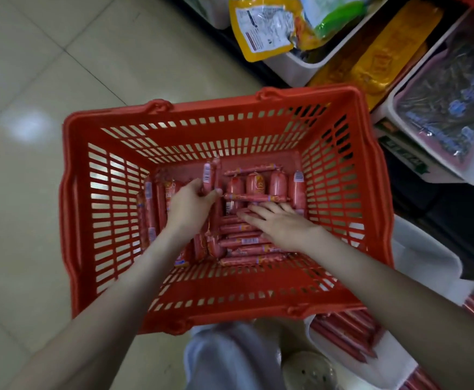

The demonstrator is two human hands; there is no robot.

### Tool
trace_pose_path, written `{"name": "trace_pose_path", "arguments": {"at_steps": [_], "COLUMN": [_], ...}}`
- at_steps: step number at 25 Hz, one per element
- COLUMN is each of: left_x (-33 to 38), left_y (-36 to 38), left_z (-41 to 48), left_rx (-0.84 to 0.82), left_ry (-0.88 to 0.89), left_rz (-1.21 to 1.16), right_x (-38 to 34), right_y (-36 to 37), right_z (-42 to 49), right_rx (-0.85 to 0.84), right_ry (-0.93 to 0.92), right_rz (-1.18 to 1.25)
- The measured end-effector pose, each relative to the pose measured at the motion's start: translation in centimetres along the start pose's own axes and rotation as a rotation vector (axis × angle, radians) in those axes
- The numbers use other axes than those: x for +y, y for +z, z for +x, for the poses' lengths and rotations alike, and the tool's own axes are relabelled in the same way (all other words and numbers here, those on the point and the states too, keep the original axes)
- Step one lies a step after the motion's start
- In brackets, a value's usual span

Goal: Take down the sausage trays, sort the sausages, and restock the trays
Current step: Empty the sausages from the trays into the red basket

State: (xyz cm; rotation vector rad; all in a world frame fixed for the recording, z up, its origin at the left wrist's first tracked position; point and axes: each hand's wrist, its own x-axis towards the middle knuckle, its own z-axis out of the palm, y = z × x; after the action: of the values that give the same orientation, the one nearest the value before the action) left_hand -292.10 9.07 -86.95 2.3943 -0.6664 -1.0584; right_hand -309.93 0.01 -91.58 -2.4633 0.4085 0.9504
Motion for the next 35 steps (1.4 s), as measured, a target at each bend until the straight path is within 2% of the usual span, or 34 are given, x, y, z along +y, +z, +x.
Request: {"name": "trace_pose_path", "arguments": {"at_steps": [2,4,8,11,14,16,18,20,23,26,27,29,30,32,33,35], "left_x": [1.2,1.8,1.6,0.8,0.9,1.2,1.0,0.1,-1.3,-1.3,-0.5,2.1,3.9,7.7,9.1,10.2], "left_y": [1.3,3.5,8.0,9.5,9.8,9.8,9.5,9.3,9.8,10.5,10.5,10.4,10.5,11.2,11.8,14.0], "left_z": [-0.2,-0.3,-0.8,-1.3,-2.1,-2.5,-2.5,-2.4,-2.8,-3.4,-3.9,-5.3,-6.6,-10.6,-12.9,-16.4], "left_rx": [-0.041,-0.094,-0.208,-0.195,-0.223,-0.278,-0.332,-0.37,-0.371,-0.362,-0.401,-0.4,-0.327,-0.111,-0.03,-0.002], "left_ry": [0.126,0.243,0.464,0.51,0.568,0.6,0.616,0.615,0.629,0.598,0.535,0.438,0.478,0.714,0.847,1.091], "left_rz": [0.184,0.405,0.743,0.847,0.767,0.735,0.761,0.88,1.091,1.209,1.182,0.956,0.774,0.43,0.327,0.298], "right_x": [0.1,0.5,1.1,0.6,-0.3,-0.8,-0.7,-0.4,0.1,0.2,0.3,0.9,1.6,2.8,3.3,3.6], "right_y": [-0.4,-1.0,-1.2,-0.6,-0.4,-0.3,0.4,1.5,4.6,8.0,9.1,10.9,12.0,14.3,15.6,18.6], "right_z": [-0.8,-1.9,-4.7,-6.2,-7.3,-8.6,-10.8,-13.6,-17.0,-18.2,-18.3,-17.9,-17.6,-17.3,-17.2,-16.7], "right_rx": [0.04,0.151,0.336,0.352,0.424,0.579,0.822,1.015,1.145,1.121,1.101,1.06,1.014,0.813,0.647,0.306], "right_ry": [0.069,0.199,0.424,0.433,0.435,0.416,0.376,0.385,0.514,0.501,0.499,0.573,0.626,0.676,0.668,0.638], "right_rz": [0.11,0.174,0.15,0.093,0.032,0.006,0.047,0.172,0.45,0.802,0.86,0.86,0.81,0.685,0.649,0.54]}}
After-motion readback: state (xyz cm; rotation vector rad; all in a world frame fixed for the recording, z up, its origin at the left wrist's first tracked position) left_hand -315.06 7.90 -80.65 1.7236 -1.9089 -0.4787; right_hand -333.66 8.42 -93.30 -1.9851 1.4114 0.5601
